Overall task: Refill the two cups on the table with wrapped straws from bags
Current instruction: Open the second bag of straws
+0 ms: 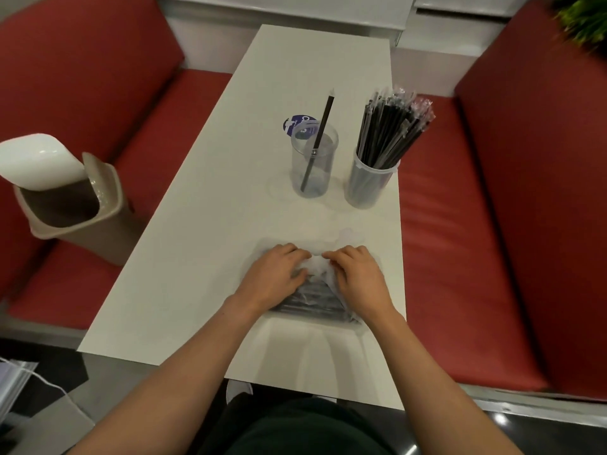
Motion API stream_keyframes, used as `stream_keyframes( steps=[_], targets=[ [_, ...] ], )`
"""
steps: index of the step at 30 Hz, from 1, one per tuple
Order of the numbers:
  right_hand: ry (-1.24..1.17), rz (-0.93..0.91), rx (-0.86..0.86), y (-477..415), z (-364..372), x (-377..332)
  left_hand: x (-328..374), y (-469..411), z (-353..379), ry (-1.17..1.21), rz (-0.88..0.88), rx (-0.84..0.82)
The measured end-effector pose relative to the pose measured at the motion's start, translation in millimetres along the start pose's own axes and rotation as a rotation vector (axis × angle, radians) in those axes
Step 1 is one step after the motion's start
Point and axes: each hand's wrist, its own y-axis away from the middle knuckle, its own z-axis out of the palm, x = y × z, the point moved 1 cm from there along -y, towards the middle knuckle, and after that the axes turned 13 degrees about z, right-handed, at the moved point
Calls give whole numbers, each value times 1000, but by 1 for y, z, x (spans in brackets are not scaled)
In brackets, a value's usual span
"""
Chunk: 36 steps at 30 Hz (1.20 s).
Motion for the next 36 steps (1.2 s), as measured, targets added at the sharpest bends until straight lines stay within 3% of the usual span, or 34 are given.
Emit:
stream_keyframes(
  steps=[5,9,11,15,21,24,27,30,32,36],
  targets=[
    [62,66,129,-5,-20,31,-27,16,-25,129,-173,123],
    [-79,52,190,4,-29,18,-14,17,-30,167,-144,222],
    [-109,-9,117,2,-26,-4,3,9,-28,117,-83,192],
    [65,-44,-88,-10,-17,-18,2,-3,-25,-51,1,5],
    [-172,141,138,-6,-46,17,-21,9,-45,293,-133,251],
    [-240,121,96,3,-53,25,-17,13,-45,300,-258,247],
    [-162,133,-32,12,-54,32,-9,15,-42,259,-330,209],
    [-58,279,-166,19,-55,27,-9,16,-37,235,-315,82],
    [-10,413,-163,20,-51,13,-10,18,-33,240,-273,-24],
    [257,574,-82,16,-46,-21,-12,22,-37,203,-223,-40]
  ],
)
